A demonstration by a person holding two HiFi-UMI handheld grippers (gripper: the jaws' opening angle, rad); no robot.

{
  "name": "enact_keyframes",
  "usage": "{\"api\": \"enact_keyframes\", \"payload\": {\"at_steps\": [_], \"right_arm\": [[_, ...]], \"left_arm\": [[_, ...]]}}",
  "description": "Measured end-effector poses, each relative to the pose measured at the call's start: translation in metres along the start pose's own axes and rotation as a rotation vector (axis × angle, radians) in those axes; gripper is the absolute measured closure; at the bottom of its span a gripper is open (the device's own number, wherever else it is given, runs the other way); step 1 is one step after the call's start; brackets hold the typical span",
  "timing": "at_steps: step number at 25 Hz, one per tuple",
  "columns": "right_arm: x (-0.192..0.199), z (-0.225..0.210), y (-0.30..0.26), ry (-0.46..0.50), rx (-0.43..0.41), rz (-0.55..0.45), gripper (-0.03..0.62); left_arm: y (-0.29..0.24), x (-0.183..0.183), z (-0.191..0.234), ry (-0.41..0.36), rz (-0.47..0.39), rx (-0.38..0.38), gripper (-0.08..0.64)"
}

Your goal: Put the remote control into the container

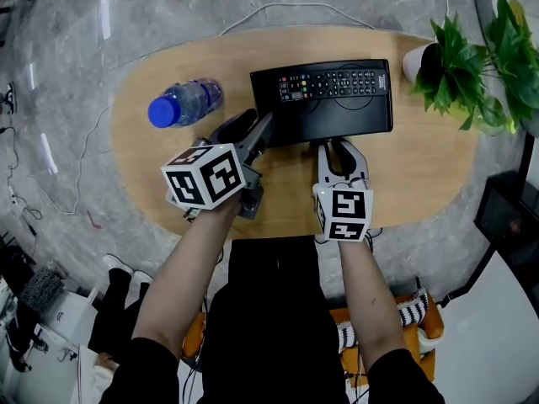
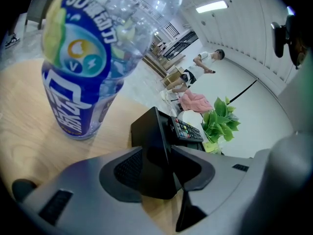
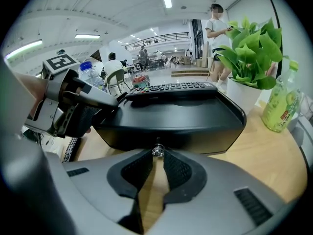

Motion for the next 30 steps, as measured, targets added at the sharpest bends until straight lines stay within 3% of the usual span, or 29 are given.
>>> {"api": "enact_keyframes", "payload": {"at_steps": [14,30], "right_arm": [[0.017,0.003,0.016,0.068,0.020,-0.001,0.516],[0.049,0.006,0.043,0.042,0.037,0.004,0.516]], "left_arm": [[0.000,0.000,0.000,-0.012,-0.001,0.013,0.373],[0.001,0.000,0.001,-0.031,-0.026,0.025,0.373]]}}
Point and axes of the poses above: the fingertips, and each gripper's own axes: y backward along the fingers, z to its left, x out of its underside, the point moved 6 cm from there along y, backward along the fingers, and after that the axes turned 9 degrees about -y, right-handed, at the moved point
